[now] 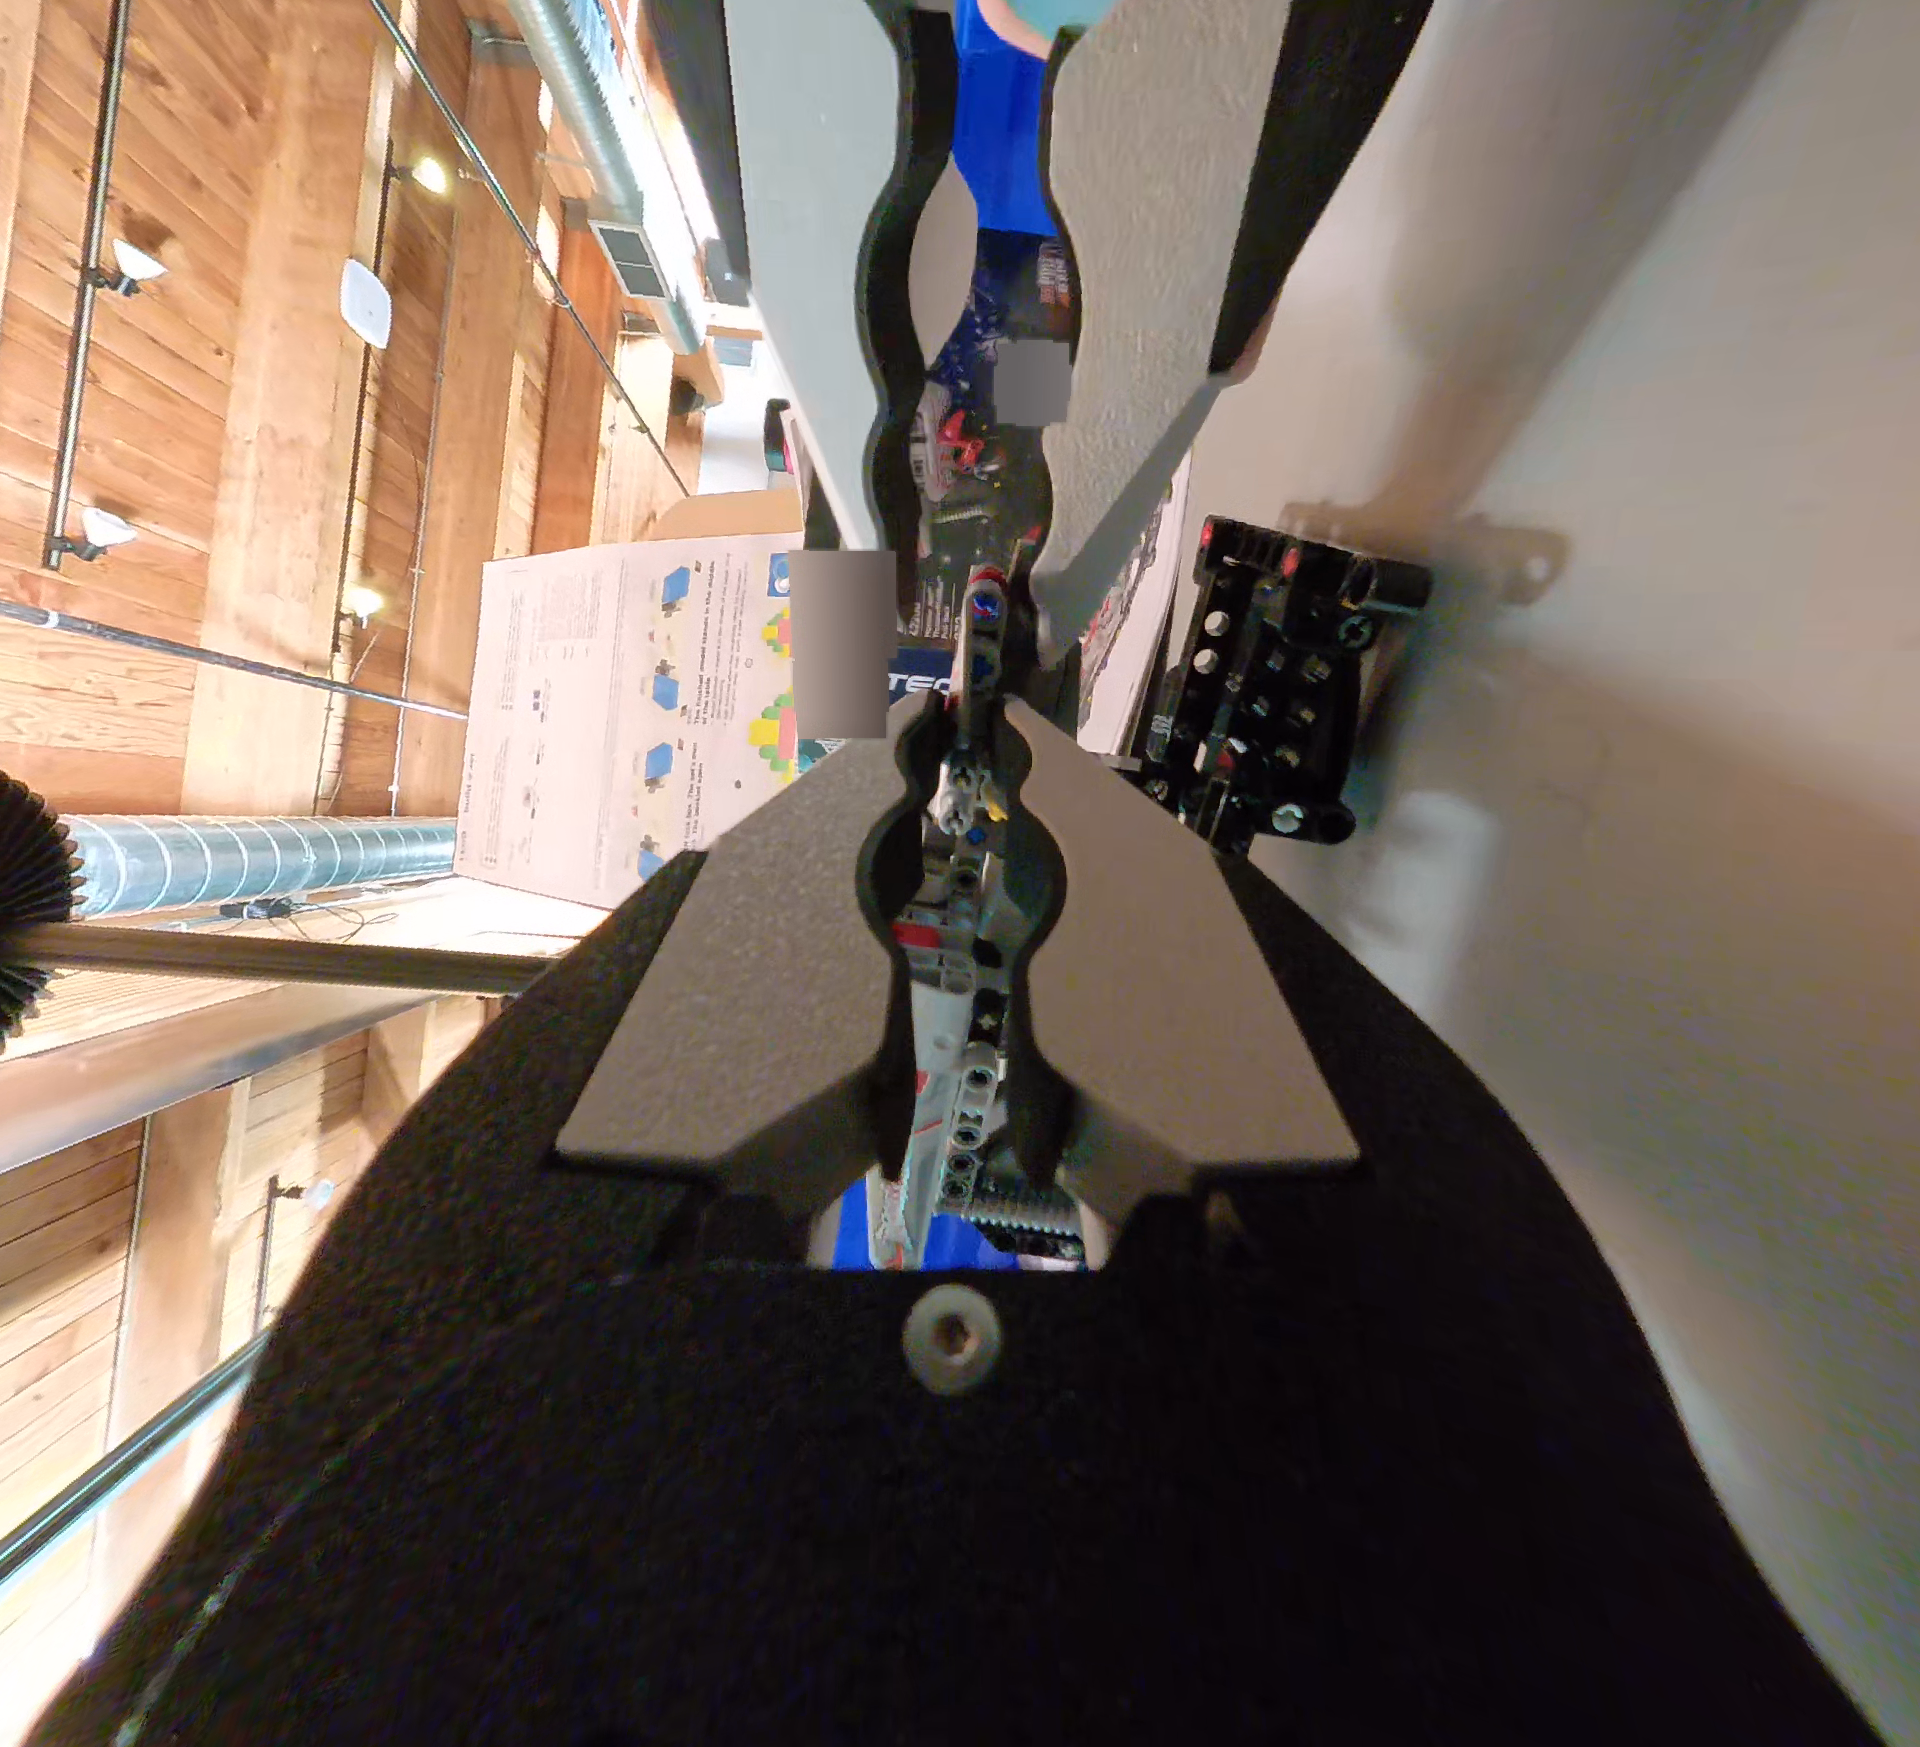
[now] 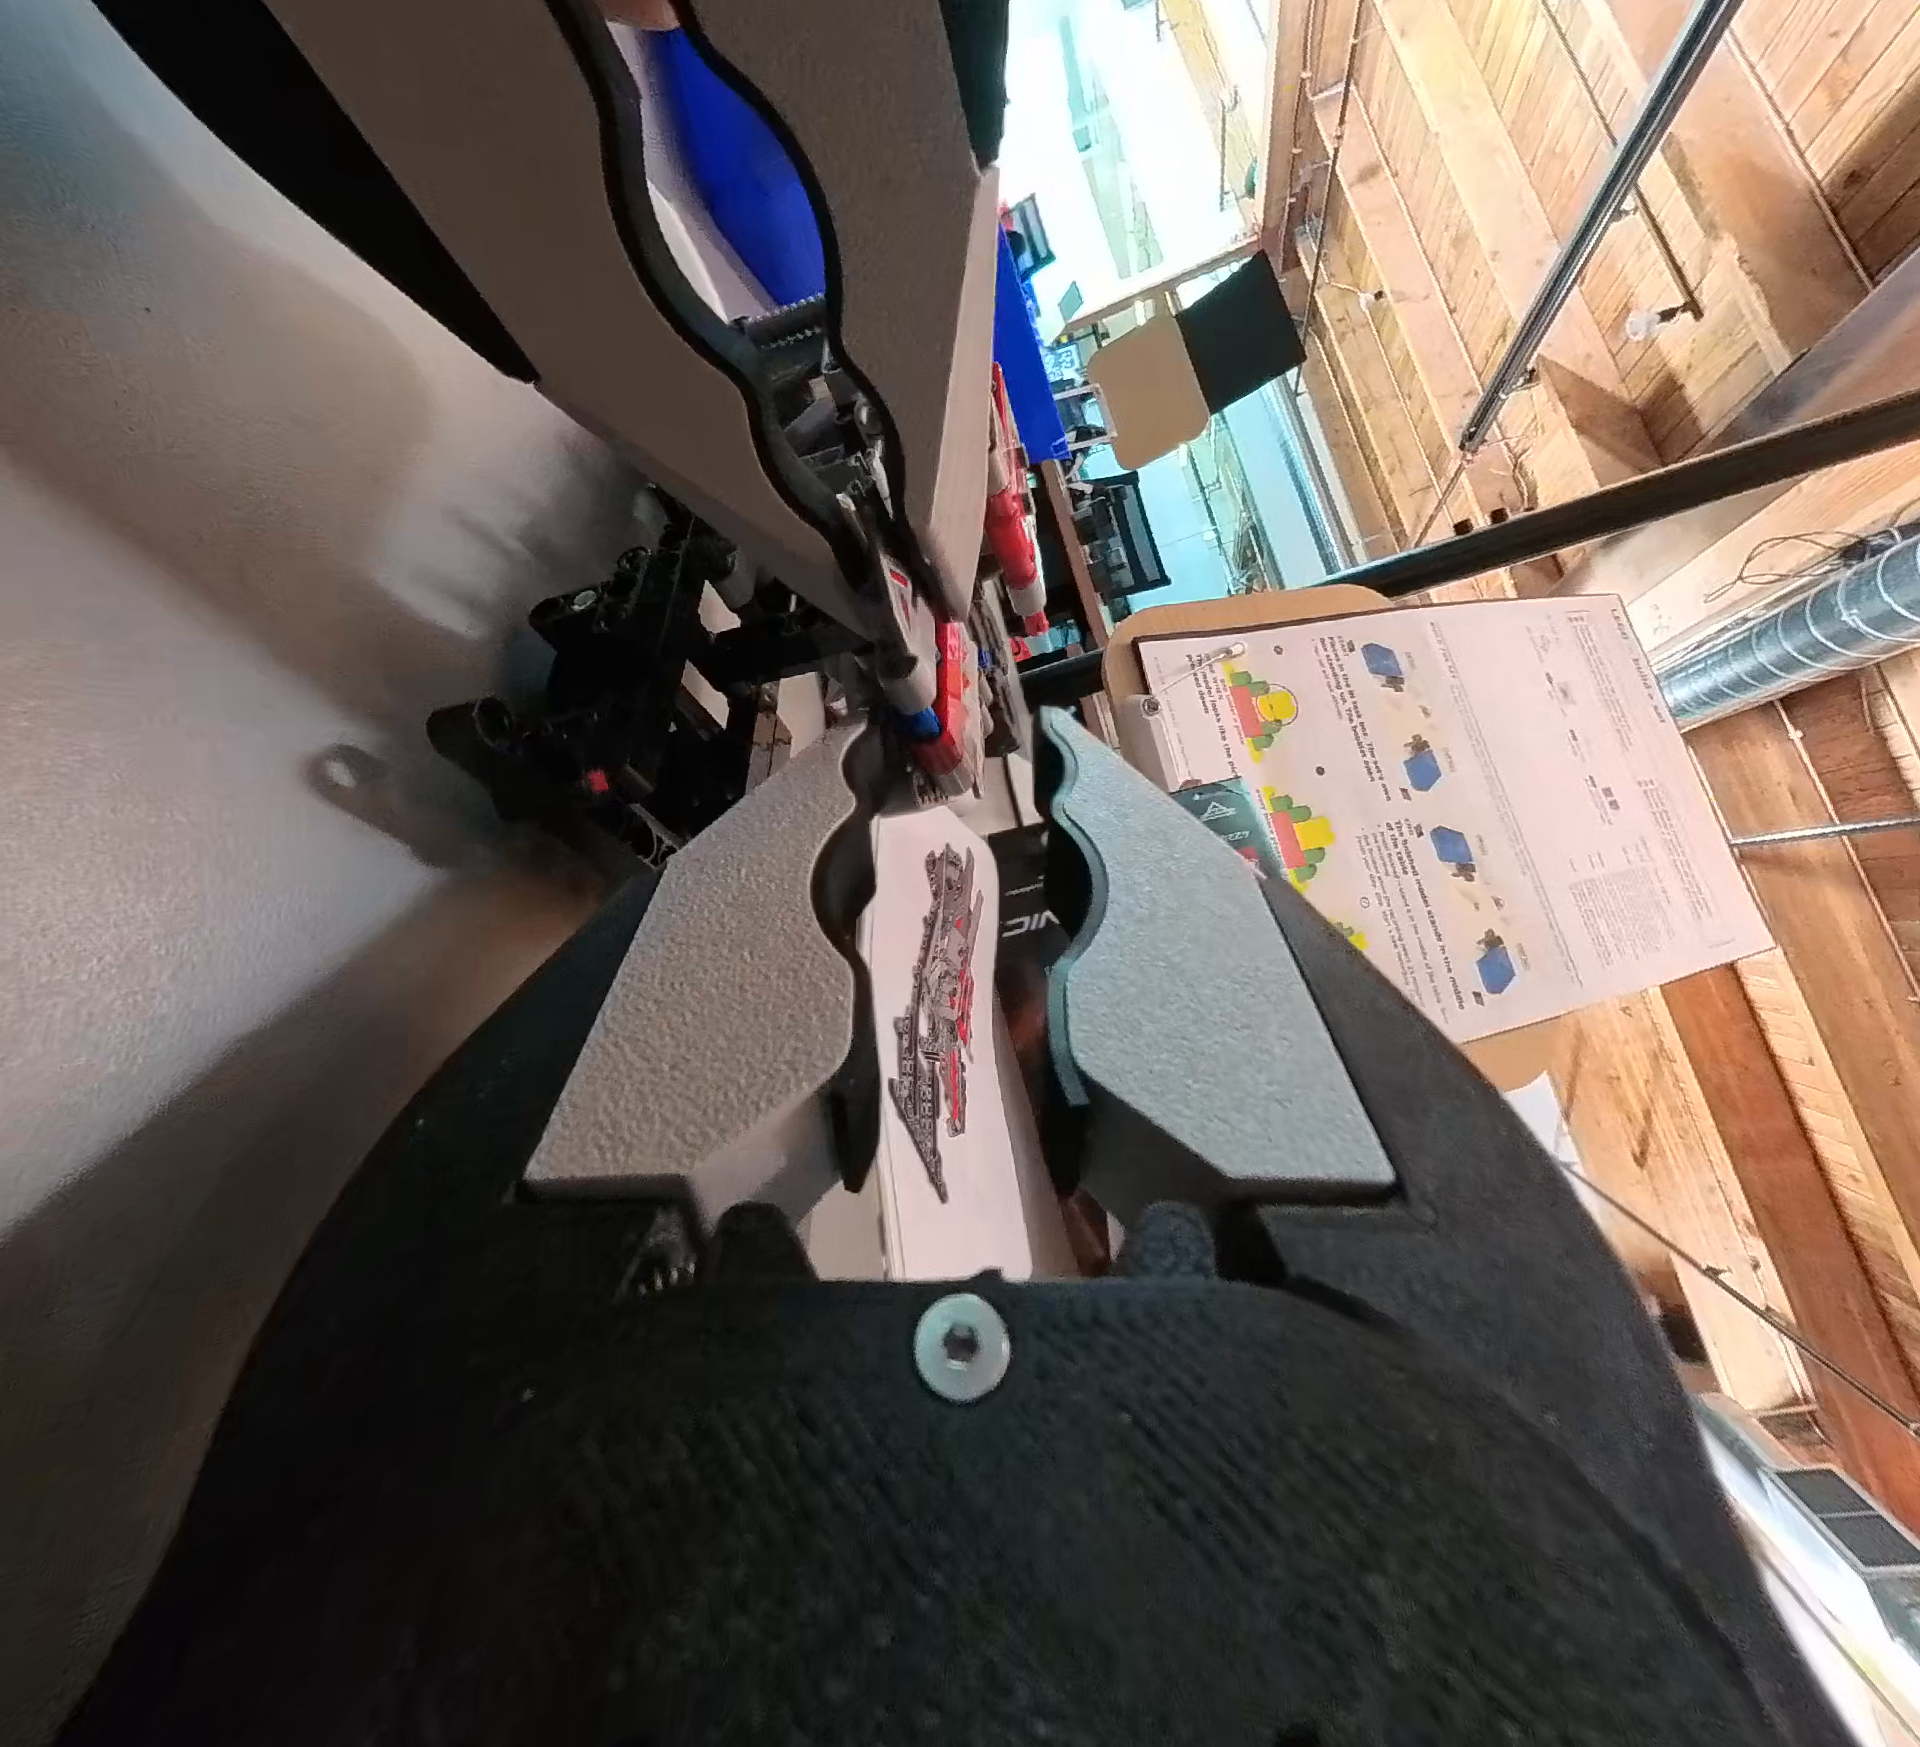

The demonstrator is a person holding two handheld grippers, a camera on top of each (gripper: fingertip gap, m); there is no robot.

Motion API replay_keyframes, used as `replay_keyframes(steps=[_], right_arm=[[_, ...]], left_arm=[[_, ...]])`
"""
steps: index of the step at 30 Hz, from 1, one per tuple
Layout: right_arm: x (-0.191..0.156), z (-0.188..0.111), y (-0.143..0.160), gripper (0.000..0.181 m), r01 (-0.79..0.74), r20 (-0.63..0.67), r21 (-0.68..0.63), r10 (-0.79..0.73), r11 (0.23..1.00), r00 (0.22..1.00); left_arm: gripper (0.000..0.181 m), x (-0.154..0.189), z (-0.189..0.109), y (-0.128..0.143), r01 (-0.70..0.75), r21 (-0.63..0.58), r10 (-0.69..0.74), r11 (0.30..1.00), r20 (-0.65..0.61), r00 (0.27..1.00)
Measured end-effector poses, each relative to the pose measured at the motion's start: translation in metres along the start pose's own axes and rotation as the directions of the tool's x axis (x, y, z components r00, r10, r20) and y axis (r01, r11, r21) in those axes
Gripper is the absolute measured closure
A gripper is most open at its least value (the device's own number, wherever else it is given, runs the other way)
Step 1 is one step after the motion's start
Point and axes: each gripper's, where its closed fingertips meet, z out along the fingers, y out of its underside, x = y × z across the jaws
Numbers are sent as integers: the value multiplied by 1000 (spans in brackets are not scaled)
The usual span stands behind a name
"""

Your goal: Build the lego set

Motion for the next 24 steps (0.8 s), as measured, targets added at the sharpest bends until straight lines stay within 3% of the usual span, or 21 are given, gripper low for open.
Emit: replay_keyframes(steps=[24], right_arm=[[-9,-5,-3,166,142,-3,-55,-142,988,990]], left_arm=[[177,-1,-4,-5,-73,5,73,997,24,997]])
